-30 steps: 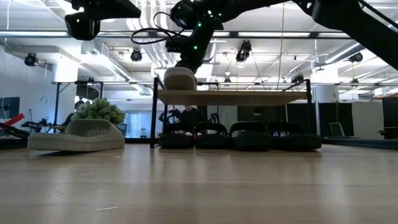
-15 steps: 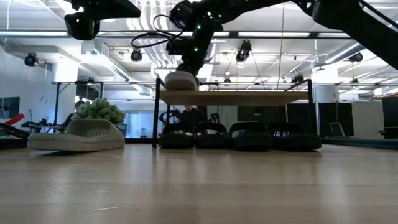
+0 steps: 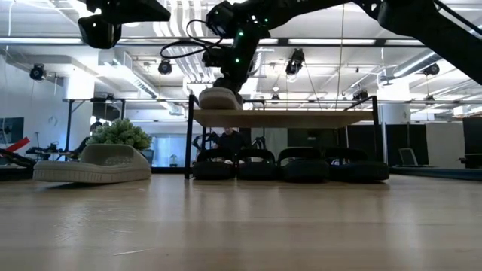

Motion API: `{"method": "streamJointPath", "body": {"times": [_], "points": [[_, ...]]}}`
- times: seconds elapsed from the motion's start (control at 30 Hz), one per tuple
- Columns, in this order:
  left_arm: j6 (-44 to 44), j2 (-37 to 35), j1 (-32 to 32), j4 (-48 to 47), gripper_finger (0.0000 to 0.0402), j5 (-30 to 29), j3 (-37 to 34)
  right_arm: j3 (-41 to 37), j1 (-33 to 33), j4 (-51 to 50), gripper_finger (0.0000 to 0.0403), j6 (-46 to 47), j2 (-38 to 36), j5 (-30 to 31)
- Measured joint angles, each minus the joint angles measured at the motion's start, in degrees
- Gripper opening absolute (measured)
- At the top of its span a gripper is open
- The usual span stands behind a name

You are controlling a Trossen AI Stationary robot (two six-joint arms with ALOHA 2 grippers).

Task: Pick and place slides into the shelf
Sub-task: Put the white slide on the shelf

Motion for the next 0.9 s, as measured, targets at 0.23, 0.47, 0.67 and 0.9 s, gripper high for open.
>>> {"method": "streamJointPath", "body": {"times": [0.23,0.47,0.67,0.9], "points": [[0.0,0.0,0.0,-0.1,0.0,0.1,0.0,0.0,0.0,-0.6,0.0087,-1.7,0.0,0.0],[0.0,0.0,0.0,-1.3,0.0,0.4,0.0,0.0,0.3,-1.7,0.011,-1.8,0.0,0.1],[0.0,0.0,0.0,-1.3,0.0,0.5,0.0,0.9,0.5,-3.1,0.0114,-1.7,0.0,1.1],[0.0,0.0,0.0,-1.3,0.0,0.5,0.0,1.9,0.5,-2.6,0.0116,-0.9,0.0,0.1]]}}
